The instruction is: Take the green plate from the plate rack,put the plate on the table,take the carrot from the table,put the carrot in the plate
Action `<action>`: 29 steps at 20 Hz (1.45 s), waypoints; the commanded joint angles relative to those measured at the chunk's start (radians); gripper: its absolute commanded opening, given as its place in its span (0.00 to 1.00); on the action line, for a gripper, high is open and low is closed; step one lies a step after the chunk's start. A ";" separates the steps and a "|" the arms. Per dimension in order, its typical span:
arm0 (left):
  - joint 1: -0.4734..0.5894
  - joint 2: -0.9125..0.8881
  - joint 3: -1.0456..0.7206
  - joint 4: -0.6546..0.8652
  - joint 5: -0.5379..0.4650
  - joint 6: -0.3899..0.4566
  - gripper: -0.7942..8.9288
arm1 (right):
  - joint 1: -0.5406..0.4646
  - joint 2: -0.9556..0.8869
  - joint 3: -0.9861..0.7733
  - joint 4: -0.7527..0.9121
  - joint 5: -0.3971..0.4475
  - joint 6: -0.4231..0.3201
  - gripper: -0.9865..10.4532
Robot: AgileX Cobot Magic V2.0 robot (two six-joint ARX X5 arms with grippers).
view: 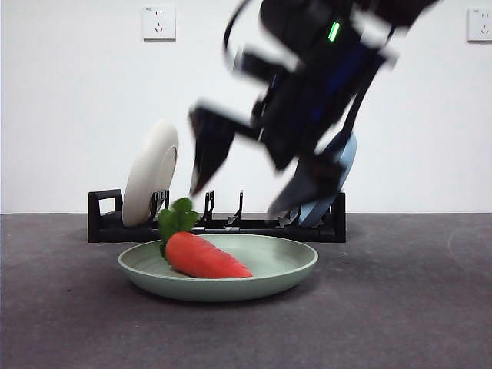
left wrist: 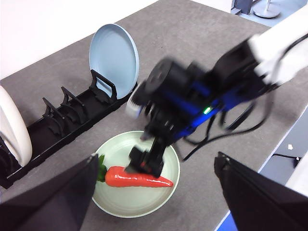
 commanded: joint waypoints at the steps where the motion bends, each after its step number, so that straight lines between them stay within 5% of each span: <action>1: -0.003 0.000 -0.005 -0.003 -0.002 0.005 0.50 | 0.003 -0.159 -0.005 -0.146 0.000 0.016 0.56; 15: -0.004 0.000 -0.005 -0.097 0.029 -0.026 0.50 | 0.003 -1.140 -0.005 -1.005 -0.001 0.069 0.54; 18: -0.004 0.000 -0.005 -0.097 0.090 -0.038 0.44 | 0.003 -1.206 -0.005 -1.154 -0.002 0.069 0.33; 21: -0.004 0.000 -0.005 -0.101 0.135 -0.039 0.09 | 0.003 -1.213 -0.005 -1.236 -0.002 0.069 0.09; 29: -0.003 0.000 -0.005 -0.129 0.145 -0.040 0.08 | 0.003 -1.207 -0.005 -1.226 0.003 0.068 0.09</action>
